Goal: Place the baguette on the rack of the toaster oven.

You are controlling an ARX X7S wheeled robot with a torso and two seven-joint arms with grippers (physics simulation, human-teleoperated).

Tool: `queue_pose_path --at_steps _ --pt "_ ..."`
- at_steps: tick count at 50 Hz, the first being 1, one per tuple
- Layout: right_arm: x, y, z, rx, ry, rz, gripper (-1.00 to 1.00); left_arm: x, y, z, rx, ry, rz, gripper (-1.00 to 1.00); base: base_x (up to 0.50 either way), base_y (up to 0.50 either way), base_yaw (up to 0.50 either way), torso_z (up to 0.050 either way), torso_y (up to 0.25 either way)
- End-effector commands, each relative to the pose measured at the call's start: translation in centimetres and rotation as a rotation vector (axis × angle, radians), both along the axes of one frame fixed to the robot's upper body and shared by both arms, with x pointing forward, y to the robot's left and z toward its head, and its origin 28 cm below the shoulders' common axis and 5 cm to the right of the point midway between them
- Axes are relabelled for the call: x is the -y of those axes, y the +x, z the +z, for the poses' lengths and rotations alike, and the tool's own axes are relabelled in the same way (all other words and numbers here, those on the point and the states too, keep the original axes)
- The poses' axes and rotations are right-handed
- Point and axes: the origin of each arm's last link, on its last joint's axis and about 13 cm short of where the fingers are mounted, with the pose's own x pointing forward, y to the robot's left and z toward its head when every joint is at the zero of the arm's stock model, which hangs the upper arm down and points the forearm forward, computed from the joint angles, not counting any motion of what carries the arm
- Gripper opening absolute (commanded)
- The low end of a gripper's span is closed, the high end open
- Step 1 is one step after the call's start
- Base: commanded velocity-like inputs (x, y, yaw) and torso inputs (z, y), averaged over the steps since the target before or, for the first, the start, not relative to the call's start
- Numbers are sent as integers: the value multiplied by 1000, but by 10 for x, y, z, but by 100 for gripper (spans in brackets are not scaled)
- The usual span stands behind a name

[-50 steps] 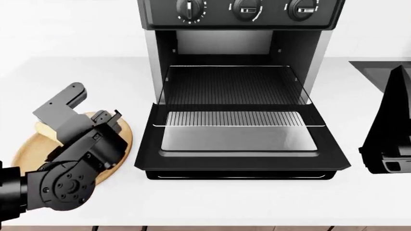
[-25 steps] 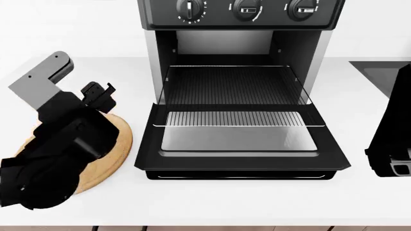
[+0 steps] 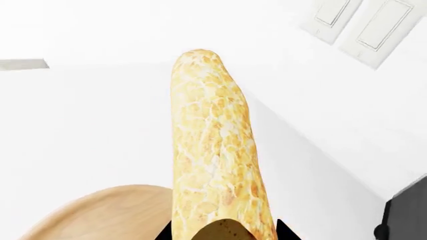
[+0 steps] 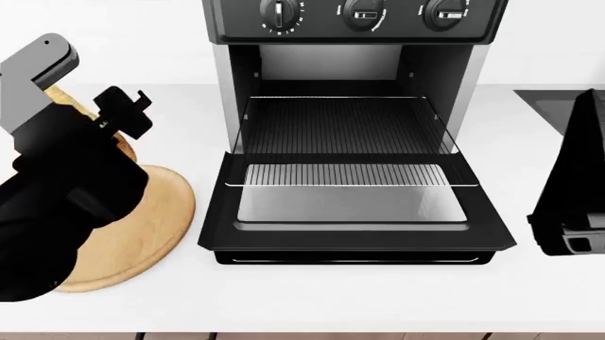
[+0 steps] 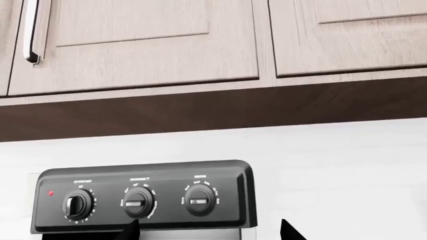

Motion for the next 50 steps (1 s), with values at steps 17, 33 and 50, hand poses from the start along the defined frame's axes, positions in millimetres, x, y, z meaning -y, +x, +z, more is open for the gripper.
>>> queue_pose_path --at_steps 17,33,50 --pt "0 -2 2 3 -4 -5 100 -6 -17 36 208 234 -288 -100 0 0 0 0 0" --pt "-1 -8 11 30 -12 -2 100 -17 -36 61 361 432 -441 -100 0 0 0 0 0" --pt "0 -9 11 31 -17 -10 100 -21 -33 71 448 642 -633 -100 0 0 0 0 0"
